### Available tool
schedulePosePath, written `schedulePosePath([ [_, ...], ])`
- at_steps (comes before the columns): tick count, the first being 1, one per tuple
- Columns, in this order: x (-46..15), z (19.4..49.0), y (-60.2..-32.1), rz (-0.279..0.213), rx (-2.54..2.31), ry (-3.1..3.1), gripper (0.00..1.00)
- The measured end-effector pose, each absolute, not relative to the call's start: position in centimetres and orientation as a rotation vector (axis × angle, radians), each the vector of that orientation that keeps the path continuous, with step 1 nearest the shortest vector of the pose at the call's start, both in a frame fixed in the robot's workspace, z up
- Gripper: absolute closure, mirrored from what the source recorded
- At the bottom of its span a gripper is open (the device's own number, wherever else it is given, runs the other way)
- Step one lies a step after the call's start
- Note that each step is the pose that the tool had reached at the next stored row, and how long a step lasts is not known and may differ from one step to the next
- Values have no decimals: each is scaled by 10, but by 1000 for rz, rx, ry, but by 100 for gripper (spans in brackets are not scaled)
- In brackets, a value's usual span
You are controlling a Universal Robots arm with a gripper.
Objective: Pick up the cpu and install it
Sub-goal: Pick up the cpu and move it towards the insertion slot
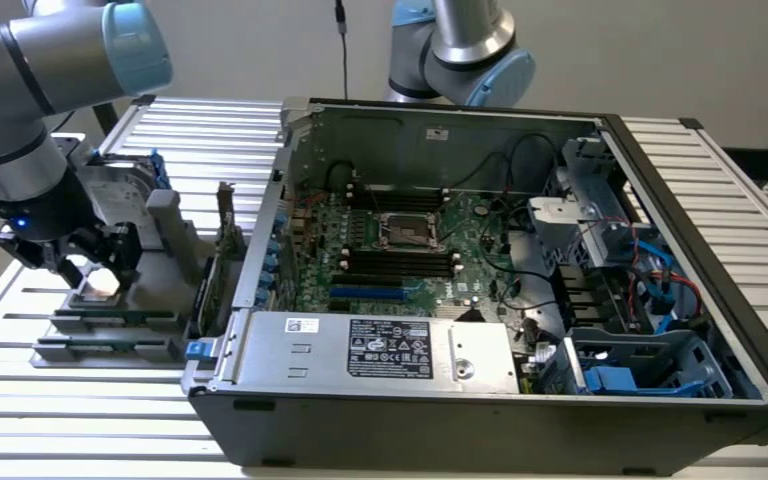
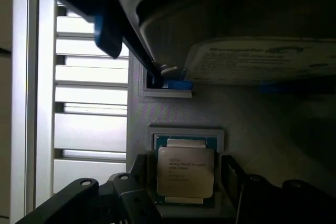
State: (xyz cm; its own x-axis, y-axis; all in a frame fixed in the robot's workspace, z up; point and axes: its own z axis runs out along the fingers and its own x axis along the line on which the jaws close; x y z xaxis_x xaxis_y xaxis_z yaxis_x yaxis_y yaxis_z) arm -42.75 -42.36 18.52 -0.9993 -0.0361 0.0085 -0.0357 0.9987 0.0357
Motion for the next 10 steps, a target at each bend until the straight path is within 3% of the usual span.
schedulePosePath([
  [10,-427,185,-424,-56,57,-3131,33],
])
